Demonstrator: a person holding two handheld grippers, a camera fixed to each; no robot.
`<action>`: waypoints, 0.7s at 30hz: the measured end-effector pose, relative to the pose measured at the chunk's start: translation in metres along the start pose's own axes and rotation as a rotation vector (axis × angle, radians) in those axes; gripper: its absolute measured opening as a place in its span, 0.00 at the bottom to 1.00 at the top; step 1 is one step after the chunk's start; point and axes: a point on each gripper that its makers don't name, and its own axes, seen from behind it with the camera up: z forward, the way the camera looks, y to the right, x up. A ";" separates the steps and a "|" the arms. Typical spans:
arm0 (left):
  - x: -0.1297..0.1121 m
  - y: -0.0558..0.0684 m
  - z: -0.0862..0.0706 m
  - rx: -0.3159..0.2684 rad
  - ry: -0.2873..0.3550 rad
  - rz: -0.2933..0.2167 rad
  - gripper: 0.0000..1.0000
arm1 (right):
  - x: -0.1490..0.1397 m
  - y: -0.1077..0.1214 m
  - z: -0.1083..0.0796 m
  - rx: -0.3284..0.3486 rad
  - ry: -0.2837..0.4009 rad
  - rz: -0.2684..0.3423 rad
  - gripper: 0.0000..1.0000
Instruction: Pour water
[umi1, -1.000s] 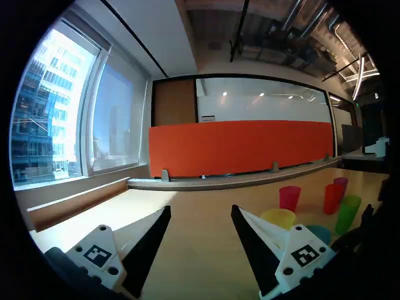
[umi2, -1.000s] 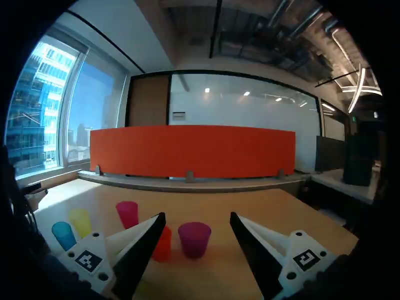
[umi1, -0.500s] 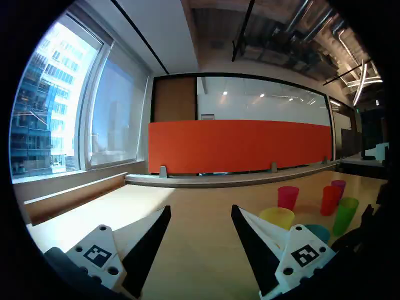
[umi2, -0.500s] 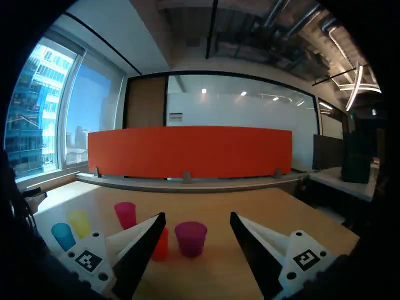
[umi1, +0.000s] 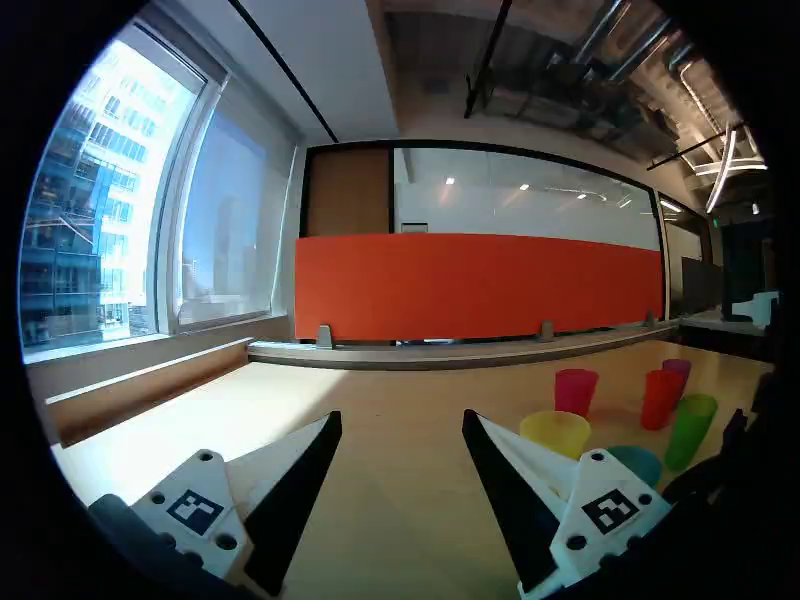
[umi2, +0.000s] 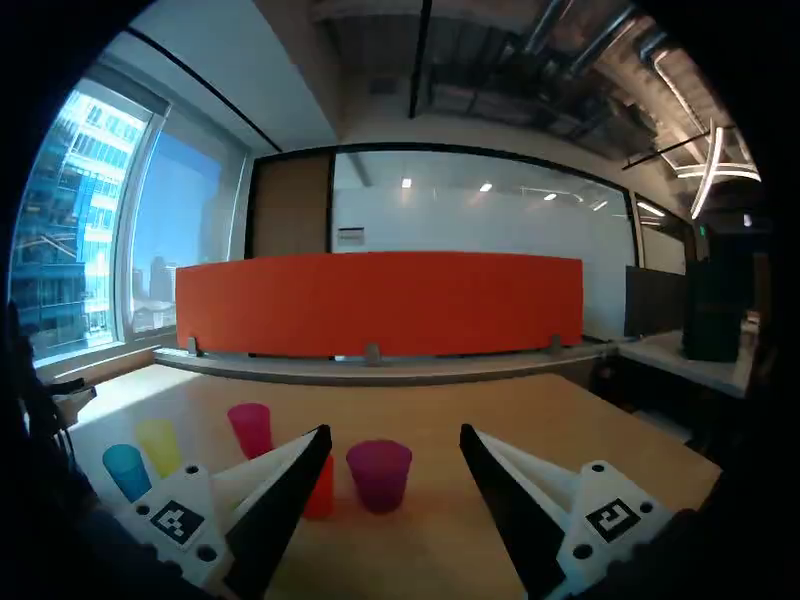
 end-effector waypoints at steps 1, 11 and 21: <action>0.000 0.000 0.000 0.000 0.000 0.000 0.89 | 0.000 0.000 0.000 0.002 0.001 0.002 1.00; 0.000 0.000 0.001 0.001 0.000 0.001 0.89 | 0.002 0.009 0.001 0.005 0.042 -0.003 1.00; 0.000 0.000 0.001 0.001 0.000 0.001 0.89 | 0.007 0.017 0.010 0.009 0.086 0.007 1.00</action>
